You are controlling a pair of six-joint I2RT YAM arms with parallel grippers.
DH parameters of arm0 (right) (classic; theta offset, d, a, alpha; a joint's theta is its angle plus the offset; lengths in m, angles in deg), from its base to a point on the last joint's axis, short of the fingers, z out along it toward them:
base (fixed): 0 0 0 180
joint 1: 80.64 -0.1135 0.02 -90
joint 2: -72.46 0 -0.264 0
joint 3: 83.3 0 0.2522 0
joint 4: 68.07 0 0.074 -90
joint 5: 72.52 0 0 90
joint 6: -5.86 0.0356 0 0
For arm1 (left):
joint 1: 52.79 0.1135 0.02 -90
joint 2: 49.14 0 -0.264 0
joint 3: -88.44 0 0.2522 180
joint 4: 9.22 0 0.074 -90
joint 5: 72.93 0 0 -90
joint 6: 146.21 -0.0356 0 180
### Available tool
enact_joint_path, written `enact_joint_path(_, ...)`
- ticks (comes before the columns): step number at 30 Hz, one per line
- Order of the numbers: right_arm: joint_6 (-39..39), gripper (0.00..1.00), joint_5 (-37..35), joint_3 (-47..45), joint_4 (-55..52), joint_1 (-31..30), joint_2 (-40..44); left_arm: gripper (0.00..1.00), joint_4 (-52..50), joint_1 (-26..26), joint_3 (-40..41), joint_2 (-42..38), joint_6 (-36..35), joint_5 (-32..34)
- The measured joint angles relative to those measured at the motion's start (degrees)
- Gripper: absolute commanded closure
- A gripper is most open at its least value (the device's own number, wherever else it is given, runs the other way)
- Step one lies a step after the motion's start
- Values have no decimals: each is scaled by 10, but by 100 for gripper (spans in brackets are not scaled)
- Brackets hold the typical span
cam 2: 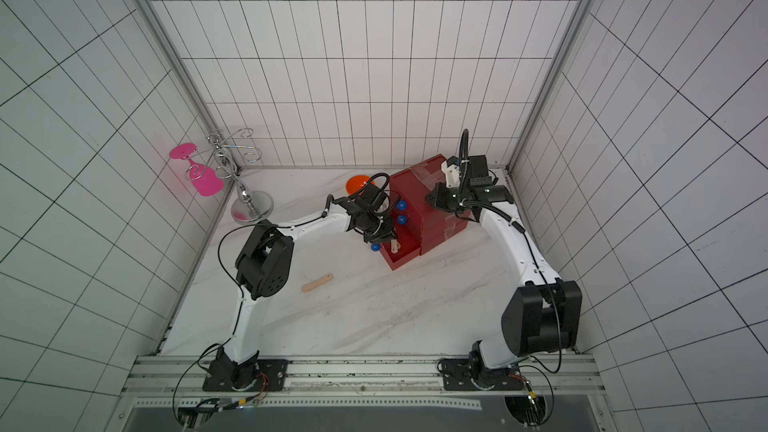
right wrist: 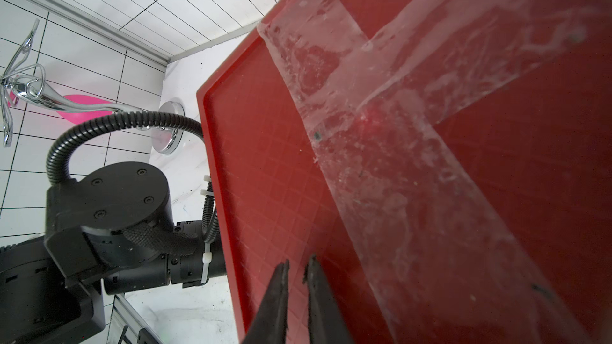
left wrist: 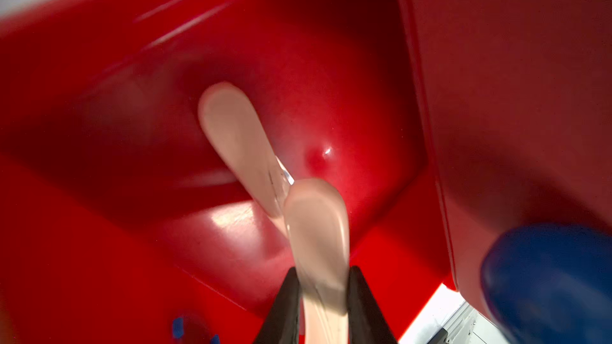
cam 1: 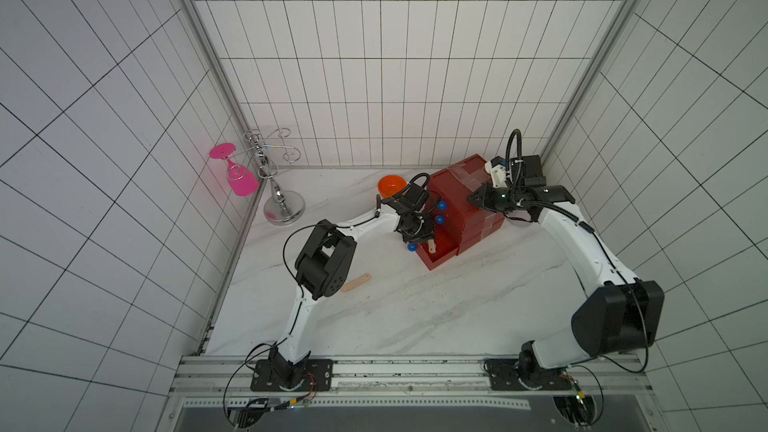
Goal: Place the fruit knives into the drawer by color
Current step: Place the fruit knife in the drawer.
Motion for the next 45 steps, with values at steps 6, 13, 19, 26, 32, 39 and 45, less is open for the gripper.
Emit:
enact_joint_path(6,0,84,0,0,0,0,0,71,0,0,-1,0,0,-1)
enact_joint_path(13,0,84,1,0,0,0,0,69,2,-2,-2,1,0,-2)
enact_joint_path(19,0,84,2,0,1,0,-1,69,2,-3,-6,3,0,-2)
enact_joint_path(26,0,84,2,0,2,0,-1,69,2,-3,-14,3,0,-3)
enact_joint_path(32,0,84,2,0,2,0,-1,69,2,-3,-15,-2,1,-3)
enact_joint_path(39,0,84,2,0,2,0,-1,68,-1,-3,-15,-52,1,2)
enact_joint_path(45,0,84,2,0,2,0,-1,68,-3,-3,-2,-116,-16,24)
